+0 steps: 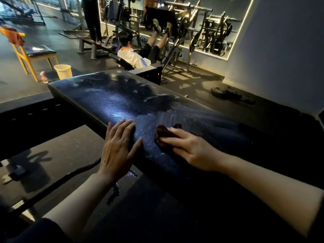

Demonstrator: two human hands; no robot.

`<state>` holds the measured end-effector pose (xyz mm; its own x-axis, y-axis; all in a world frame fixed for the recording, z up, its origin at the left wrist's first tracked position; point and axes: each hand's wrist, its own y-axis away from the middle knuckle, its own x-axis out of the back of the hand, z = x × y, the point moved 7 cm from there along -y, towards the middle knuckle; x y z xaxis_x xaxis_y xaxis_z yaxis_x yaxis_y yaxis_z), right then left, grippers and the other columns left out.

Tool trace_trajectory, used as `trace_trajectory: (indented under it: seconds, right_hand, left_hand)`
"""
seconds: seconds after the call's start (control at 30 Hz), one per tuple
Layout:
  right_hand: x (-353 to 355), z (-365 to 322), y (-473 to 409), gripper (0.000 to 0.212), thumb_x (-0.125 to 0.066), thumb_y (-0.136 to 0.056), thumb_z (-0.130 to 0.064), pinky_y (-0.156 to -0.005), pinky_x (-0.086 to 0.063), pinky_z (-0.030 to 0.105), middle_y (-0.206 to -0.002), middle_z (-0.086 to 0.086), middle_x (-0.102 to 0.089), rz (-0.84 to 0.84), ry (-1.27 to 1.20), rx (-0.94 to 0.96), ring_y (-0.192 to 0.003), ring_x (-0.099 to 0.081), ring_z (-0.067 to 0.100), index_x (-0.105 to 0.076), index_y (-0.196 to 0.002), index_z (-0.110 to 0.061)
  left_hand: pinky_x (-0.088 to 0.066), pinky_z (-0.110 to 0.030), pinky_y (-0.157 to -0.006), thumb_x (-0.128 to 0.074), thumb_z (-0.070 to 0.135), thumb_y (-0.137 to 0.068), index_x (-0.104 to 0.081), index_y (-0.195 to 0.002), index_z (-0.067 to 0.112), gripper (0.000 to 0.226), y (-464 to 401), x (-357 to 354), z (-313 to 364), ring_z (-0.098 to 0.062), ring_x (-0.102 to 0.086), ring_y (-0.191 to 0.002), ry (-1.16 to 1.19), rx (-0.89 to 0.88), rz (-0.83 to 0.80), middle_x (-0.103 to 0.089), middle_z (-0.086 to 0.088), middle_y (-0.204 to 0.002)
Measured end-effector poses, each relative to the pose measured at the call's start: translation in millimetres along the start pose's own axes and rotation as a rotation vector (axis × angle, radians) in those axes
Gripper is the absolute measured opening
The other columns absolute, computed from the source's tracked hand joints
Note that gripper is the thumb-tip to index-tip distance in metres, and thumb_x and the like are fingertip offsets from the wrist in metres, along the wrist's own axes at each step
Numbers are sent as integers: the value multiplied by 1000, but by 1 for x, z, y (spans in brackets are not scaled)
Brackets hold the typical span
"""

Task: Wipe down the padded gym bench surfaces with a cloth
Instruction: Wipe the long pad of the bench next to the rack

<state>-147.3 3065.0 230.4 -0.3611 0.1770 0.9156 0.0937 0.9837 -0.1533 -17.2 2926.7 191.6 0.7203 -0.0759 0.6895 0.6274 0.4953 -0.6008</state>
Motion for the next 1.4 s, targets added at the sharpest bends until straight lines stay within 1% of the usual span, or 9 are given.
trace_trajectory:
  seconds: [0.1,0.3,0.4,0.53,0.8,0.93,1.07,1.17,1.4]
  right_hand:
    - [0,3,-12,43,-52,-96,-13,-112,-10,10,-150,-7,-31,-36,-2,29,-137,-25,6,-50,-137,-27]
    - [-17,23,-114,40,-47,-98,-15,-114,-21,29,-149,6,-35,59,55,-133,-136,-34,24,-50,-138,-23]
    - [-14,13,-89,39,-48,-98,-13,-115,-20,28,-149,2,-35,32,-9,-87,-136,-35,21,-52,-136,-22]
    - [-13,-14,-18,40,-47,-95,-16,-112,-10,9,-147,-10,-31,-52,-87,119,-136,-24,2,-54,-134,-21]
    - [-28,-7,-110,39,-46,-98,-18,-114,-21,27,-148,3,-37,-2,-10,23,-136,-35,22,-52,-136,-25]
    - [-27,-14,-91,39,-48,-98,-14,-116,-19,27,-150,-3,-34,-2,-22,2,-138,-33,17,-53,-135,-26]
    - [-26,-31,-43,39,-51,-95,-7,-112,-12,10,-147,-10,-33,-64,-79,118,-136,-27,3,-57,-132,-21]
    - [-29,-33,-63,40,-49,-95,-12,-113,-15,15,-148,-4,-38,-87,-60,121,-136,-31,8,-56,-133,-23]
    - [-48,-23,-176,39,-42,-100,-18,-112,-21,25,-149,4,-35,36,73,-111,-135,-35,22,-50,-137,-25]
  left_hand:
    - [-3,-42,-119,-21,65,-93,-48,-138,13,74,8,-4,-8,-17,-25,-140,-25,47,-10,-44,-2,-145]
    - [-9,-43,-118,-20,67,-92,-49,-136,15,75,7,-3,-8,-15,-27,-138,-23,38,-17,-47,-1,-142]
    - [-11,-40,-119,-25,65,-93,-51,-135,16,70,9,2,-12,-15,-30,-139,28,5,-12,-46,0,-143]
    - [-24,-39,-117,-35,59,-95,-53,-135,16,61,12,11,-20,-16,-34,-138,34,-100,4,-48,-4,-142]
    - [-10,-30,-118,-32,65,-89,-52,-136,14,72,-13,11,-34,-21,-32,-139,27,51,-55,-48,-8,-142]
    - [-24,-45,-116,-33,51,-94,-54,-132,8,61,-9,22,-51,-24,-35,-138,46,82,32,-50,-12,-140]
    - [-20,-45,-117,-30,54,-89,-50,-137,13,66,-21,29,-78,-24,-33,-139,46,125,-8,-44,-10,-145]
    - [-14,-42,-117,-29,59,-87,-43,-142,16,71,-33,29,-96,-22,-25,-142,12,139,-57,-38,-8,-150]
    - [-11,-40,-116,-19,66,-83,-51,-137,23,76,-35,28,-104,-19,-31,-139,-80,141,-81,-46,-1,-145]
